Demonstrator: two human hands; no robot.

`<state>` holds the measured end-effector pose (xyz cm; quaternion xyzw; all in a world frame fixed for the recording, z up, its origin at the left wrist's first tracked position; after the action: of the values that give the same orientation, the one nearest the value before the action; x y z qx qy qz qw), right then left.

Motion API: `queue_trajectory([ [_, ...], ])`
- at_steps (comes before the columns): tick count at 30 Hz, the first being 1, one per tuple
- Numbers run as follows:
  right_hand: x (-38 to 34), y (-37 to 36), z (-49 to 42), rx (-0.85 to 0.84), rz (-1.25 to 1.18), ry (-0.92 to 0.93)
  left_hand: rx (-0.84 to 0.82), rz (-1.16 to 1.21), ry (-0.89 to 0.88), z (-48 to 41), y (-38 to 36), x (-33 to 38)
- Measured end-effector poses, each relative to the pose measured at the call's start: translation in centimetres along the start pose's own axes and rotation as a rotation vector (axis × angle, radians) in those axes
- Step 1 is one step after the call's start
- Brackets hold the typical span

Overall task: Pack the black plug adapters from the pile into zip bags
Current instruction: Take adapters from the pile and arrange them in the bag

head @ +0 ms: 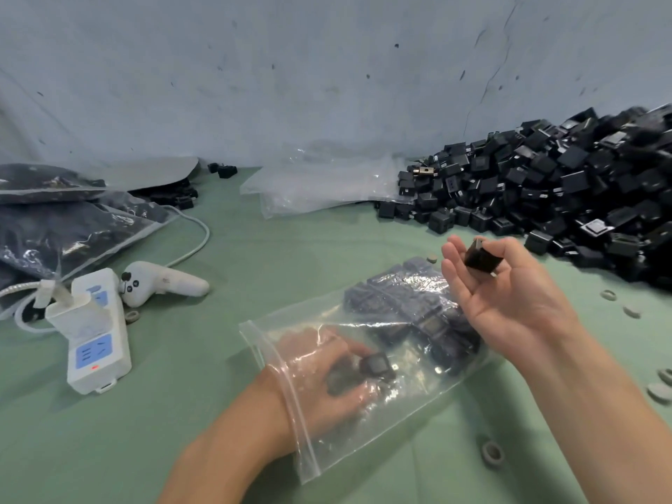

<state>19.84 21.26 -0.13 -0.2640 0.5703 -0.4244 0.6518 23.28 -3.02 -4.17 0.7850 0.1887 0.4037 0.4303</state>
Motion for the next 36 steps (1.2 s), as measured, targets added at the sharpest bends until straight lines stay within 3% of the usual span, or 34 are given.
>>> queue_trajectory([
  [3,-0.3,-0.2,-0.2,-0.006,0.013,0.004,0.004,-0.121,-0.011,-0.7,-0.2,0.3],
  [7,-0.5,-0.7,-0.6,-0.018,0.007,-0.009,-0.097,-0.076,0.046,-1.6,-0.6,0.1],
  [15,-0.1,-0.9,-0.8,0.0,-0.012,-0.012,0.002,-0.08,-0.022,-3.0,-1.6,0.2],
  [31,-0.9,0.0,-0.7,0.038,0.031,0.003,-0.002,-0.156,0.164,-3.8,-3.2,-0.3],
  [36,-1.2,0.1,-0.5,0.079,0.087,0.04,-0.004,-0.092,0.1,-3.3,-2.4,-0.2],
])
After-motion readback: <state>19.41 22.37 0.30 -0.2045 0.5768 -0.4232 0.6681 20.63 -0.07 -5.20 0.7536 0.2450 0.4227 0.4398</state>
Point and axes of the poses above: each hand's wrist, its own z-axis away from the middle knuckle, its own y-axis out of the back of the hand, x = y × z, the point moved 1 cm from there along -z, towards the middle knuckle, and after that the axes turned 5 degrees about -z, right-handed, at the moved point
